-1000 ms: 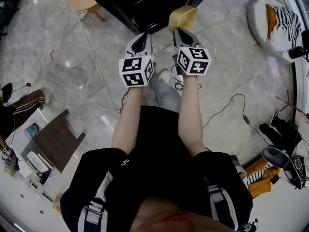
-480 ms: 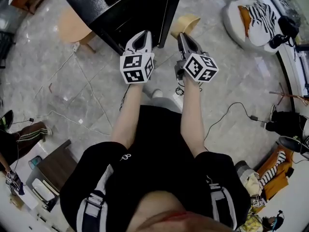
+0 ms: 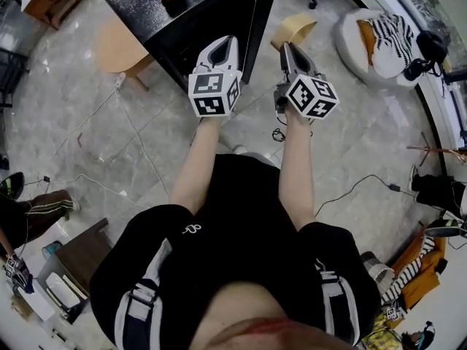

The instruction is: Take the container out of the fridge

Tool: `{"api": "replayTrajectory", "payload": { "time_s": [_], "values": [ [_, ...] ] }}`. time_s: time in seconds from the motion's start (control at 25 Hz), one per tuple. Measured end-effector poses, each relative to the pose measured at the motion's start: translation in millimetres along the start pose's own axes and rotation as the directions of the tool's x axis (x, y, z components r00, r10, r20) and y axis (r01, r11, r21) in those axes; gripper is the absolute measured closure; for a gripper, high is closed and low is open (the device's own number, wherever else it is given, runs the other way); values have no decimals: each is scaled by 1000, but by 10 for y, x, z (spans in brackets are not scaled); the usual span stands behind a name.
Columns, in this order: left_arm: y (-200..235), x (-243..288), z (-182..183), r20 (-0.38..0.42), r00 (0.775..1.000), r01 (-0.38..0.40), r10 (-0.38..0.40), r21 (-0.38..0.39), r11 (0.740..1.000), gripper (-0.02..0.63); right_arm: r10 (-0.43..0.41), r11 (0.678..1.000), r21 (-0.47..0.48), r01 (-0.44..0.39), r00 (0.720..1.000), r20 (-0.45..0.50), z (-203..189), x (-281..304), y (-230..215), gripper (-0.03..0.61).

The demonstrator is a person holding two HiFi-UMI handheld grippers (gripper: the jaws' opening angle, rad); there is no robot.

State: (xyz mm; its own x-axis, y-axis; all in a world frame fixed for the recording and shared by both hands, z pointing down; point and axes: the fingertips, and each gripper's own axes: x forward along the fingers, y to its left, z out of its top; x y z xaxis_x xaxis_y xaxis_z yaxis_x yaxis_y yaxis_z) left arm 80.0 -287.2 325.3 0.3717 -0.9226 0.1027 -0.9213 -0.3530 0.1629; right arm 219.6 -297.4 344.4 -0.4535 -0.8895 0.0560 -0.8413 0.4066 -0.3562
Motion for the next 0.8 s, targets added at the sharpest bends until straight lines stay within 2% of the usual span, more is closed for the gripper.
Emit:
{"api": "replayTrajectory", "payload": {
  "time_s": [0.8],
  "values": [
    [179,85,1,18,999,-50,51,-45,998,604,-10,997,-72,8,1000,-28,70,94,-74,565]
  ]
}}
